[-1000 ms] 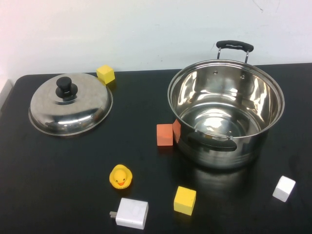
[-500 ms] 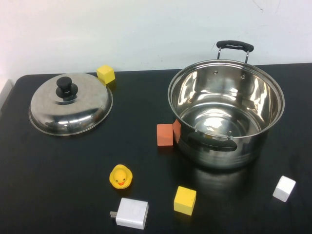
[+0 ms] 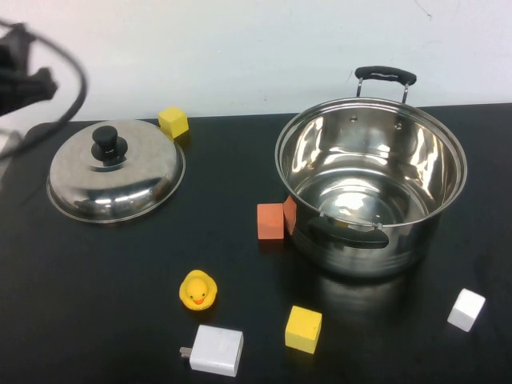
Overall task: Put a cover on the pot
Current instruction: Pick up the pot lid
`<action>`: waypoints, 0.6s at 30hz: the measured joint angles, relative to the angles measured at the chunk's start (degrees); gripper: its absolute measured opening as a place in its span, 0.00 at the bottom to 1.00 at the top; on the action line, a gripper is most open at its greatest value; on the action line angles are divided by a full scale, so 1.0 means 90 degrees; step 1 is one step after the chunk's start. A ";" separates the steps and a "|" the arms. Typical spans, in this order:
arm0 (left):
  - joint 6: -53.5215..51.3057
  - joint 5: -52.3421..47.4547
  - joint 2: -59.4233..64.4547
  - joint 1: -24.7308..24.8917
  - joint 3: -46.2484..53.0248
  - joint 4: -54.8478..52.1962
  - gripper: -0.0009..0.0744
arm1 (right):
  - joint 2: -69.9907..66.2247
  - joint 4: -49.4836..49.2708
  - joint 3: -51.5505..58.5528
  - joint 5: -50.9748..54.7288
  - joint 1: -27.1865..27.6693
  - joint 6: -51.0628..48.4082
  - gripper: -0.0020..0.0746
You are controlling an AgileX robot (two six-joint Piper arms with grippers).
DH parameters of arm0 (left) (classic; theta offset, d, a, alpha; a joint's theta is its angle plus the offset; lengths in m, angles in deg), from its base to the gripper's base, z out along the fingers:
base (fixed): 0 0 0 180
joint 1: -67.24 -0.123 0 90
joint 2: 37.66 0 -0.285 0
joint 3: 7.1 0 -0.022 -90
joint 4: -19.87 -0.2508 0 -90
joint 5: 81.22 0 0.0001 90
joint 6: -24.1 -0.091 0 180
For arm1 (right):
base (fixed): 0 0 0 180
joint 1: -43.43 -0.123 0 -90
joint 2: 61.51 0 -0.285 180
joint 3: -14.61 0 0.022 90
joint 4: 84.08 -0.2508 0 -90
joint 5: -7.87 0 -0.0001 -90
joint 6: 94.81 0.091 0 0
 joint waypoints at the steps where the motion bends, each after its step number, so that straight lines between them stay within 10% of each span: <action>1: 0.0014 -0.0037 0.0280 0.0000 -0.0194 -0.0005 0.53 | 0.0000 0.0000 0.0000 0.0000 0.0000 0.0000 0.02; 18: 0.0017 -0.0012 0.3776 0.0010 -0.1693 -0.0071 0.69 | 0.0000 0.0011 0.0000 0.0000 0.0000 0.0000 0.02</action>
